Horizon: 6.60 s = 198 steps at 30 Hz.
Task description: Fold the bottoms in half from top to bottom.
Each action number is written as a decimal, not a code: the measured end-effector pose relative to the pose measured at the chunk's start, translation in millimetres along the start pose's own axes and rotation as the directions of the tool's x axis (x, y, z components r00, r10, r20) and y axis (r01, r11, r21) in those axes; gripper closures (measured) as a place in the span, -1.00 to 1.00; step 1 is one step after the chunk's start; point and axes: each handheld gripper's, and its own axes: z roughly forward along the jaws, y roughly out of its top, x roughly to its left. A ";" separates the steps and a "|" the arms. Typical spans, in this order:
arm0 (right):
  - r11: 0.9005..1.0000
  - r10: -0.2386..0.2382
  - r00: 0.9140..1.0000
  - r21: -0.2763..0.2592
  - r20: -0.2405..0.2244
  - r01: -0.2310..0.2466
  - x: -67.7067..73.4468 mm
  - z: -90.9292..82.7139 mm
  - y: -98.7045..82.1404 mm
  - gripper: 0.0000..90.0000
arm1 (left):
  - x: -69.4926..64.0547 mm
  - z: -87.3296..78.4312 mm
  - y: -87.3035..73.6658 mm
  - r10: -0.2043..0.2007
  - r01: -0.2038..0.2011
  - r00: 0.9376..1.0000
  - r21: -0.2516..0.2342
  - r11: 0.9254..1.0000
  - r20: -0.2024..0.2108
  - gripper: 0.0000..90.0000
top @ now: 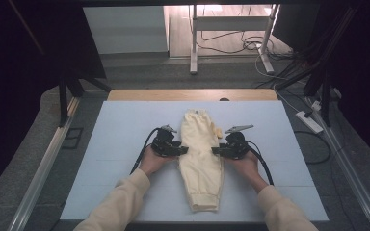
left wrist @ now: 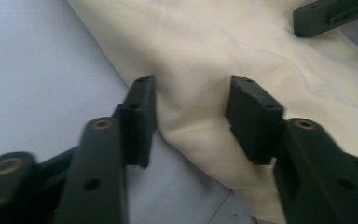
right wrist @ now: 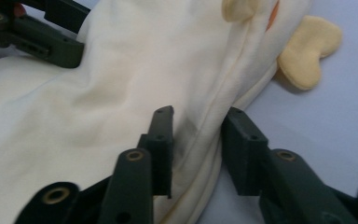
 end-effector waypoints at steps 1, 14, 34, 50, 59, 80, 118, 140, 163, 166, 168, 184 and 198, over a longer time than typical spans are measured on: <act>1.000 0.003 1.000 0.001 -0.007 -0.003 0.4 0.3 -0.2 0.53 | -0.1 0.1 -0.3 0.000 0.000 1.000 0.003 1.000 0.004 0.30; 1.000 -0.015 0.999 0.007 -0.028 0.015 5.0 -0.8 -0.9 0.80 | -6.6 -0.6 -1.4 0.041 -0.041 0.999 0.024 0.999 -0.010 0.80; 0.999 -0.022 0.998 0.042 -0.064 0.025 24.8 -20.6 -23.0 0.81 | -31.2 -11.0 -22.2 0.066 -0.067 0.998 0.048 0.997 0.018 0.80; 0.998 -0.035 0.996 0.051 -0.077 0.039 30.2 -30.3 -34.4 0.79 | -35.6 -12.9 -27.5 0.064 -0.066 0.997 0.042 0.997 0.033 0.72; 0.998 -0.033 0.999 -0.050 -0.034 0.031 22.5 -45.9 -26.8 0.11 | -32.8 -29.3 -17.0 0.050 -0.053 0.998 -0.080 0.995 -0.031 -0.02; 0.986 0.026 1.000 -0.164 0.003 -0.025 -5.9 -32.6 42.6 -0.04 | -3.0 -27.3 39.0 0.007 -0.017 0.996 -0.116 0.993 -0.085 -0.23; 0.997 0.073 0.997 -0.041 0.035 -0.071 -34.1 23.1 49.6 -0.04 | 21.4 16.5 45.0 -0.048 0.045 0.996 -0.047 0.998 -0.069 -0.21; 0.997 0.071 0.997 -0.015 -0.018 -0.071 -35.5 34.2 45.0 0.19 | 23.0 26.6 42.2 -0.055 0.055 0.998 -0.011 0.998 -0.010 -0.05; 0.998 0.051 0.997 -0.027 -0.054 -0.053 -33.4 29.1 43.0 0.64 | 18.0 23.1 41.0 -0.002 0.002 0.999 0.005 1.000 0.042 0.81; 0.998 0.047 0.997 -0.039 -0.058 -0.049 -33.2 27.9 42.8 0.64 | 18.2 21.7 40.8 0.003 -0.003 0.999 -0.002 1.000 0.045 0.82; 0.998 0.041 0.997 -0.044 -0.062 -0.044 -33.0 26.5 43.2 0.64 | 18.2 20.3 41.1 0.010 -0.009 0.999 -0.010 1.000 0.043 0.83; 0.992 0.002 0.998 -0.128 -0.061 -0.009 -27.7 12.1 52.6 0.64 | 16.1 1.5 50.6 0.035 -0.032 0.999 -0.078 0.996 0.041 0.83; 0.984 -0.011 0.999 -0.179 -0.052 0.001 -26.0 3.5 59.0 0.64 | 15.3 -7.9 58.3 0.045 -0.040 0.998 -0.109 0.993 0.043 0.83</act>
